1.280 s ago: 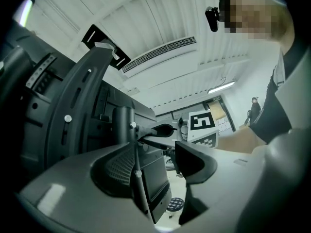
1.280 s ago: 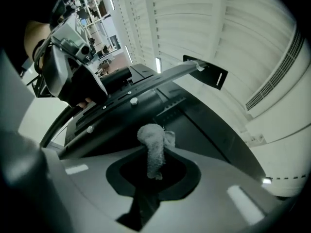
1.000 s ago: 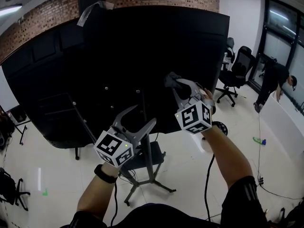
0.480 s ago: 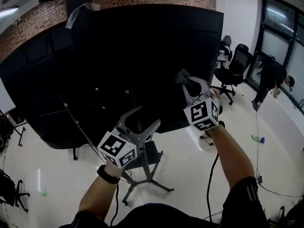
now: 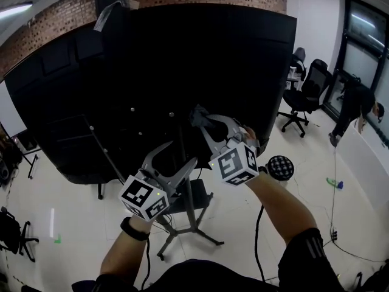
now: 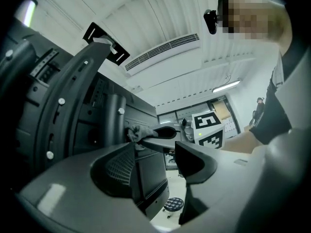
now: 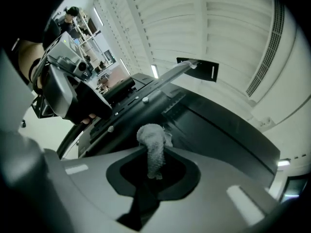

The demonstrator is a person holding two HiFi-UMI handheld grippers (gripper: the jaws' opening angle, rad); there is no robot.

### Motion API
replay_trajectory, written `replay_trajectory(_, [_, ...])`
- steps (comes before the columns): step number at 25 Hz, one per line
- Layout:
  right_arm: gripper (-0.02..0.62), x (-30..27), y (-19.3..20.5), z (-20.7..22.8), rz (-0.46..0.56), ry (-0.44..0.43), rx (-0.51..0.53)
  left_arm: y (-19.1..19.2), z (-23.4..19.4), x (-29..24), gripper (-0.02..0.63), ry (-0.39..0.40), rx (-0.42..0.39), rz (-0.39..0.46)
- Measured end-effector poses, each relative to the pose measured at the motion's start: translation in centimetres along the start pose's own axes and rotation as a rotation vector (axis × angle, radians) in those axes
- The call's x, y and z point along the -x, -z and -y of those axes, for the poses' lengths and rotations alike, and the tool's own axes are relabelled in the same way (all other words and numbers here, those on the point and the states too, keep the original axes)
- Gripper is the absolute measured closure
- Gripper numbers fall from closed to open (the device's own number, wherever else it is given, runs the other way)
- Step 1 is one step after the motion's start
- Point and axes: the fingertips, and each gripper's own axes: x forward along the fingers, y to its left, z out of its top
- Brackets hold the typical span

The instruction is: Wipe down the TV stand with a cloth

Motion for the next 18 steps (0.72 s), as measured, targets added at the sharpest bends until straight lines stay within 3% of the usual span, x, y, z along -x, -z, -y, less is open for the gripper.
replay_trajectory(7, [0.555, -2.5, 0.8, -2.8, -0.011, -0.061, -0.001, 1.9, -1.7, 1.1, 0.321, -0.048, 0.026, -0.017])
replay_trajectory(18, [0.555, 0.7, 6.9, 0.9, -0.125, 0.014, 0.018, 3.0, 0.4, -2.0, 0.321, 0.013, 0.036, -0.027])
